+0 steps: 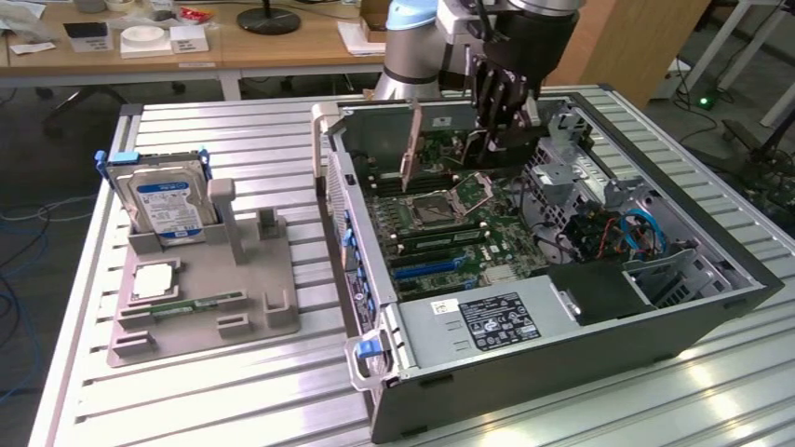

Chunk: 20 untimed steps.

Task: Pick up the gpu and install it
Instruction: 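Insert the gpu into the slot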

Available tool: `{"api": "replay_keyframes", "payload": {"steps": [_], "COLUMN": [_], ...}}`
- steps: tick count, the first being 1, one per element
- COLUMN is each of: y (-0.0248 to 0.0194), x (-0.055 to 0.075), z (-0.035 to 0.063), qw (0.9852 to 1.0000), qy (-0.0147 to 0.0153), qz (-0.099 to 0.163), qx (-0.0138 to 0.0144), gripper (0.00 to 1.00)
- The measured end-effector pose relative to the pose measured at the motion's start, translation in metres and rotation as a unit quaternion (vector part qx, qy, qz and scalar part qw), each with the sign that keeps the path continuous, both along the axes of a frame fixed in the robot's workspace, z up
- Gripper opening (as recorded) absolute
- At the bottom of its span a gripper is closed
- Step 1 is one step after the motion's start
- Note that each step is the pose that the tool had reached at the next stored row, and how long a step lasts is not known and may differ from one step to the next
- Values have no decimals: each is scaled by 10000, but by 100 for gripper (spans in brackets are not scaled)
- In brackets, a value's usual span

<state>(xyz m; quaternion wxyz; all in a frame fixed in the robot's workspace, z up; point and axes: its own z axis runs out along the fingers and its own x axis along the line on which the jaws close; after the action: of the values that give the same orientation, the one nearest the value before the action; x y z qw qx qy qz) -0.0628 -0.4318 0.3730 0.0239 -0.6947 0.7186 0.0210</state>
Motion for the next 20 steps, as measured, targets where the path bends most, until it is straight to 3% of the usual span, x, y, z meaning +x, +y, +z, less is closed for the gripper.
{"api": "replay_keyframes", "payload": {"steps": [5,11,18,20], "y": [0,-56,-63,-100], "x": [-62,-79,-195,-200], "z": [-64,-151,-277,-311], "qw": [10000,10000,10000,10000], "qy": [16,31,37,38], "qz": [0,-1,0,1], "qx": [0,0,0,-1], "gripper": [27,27,27,27]}}
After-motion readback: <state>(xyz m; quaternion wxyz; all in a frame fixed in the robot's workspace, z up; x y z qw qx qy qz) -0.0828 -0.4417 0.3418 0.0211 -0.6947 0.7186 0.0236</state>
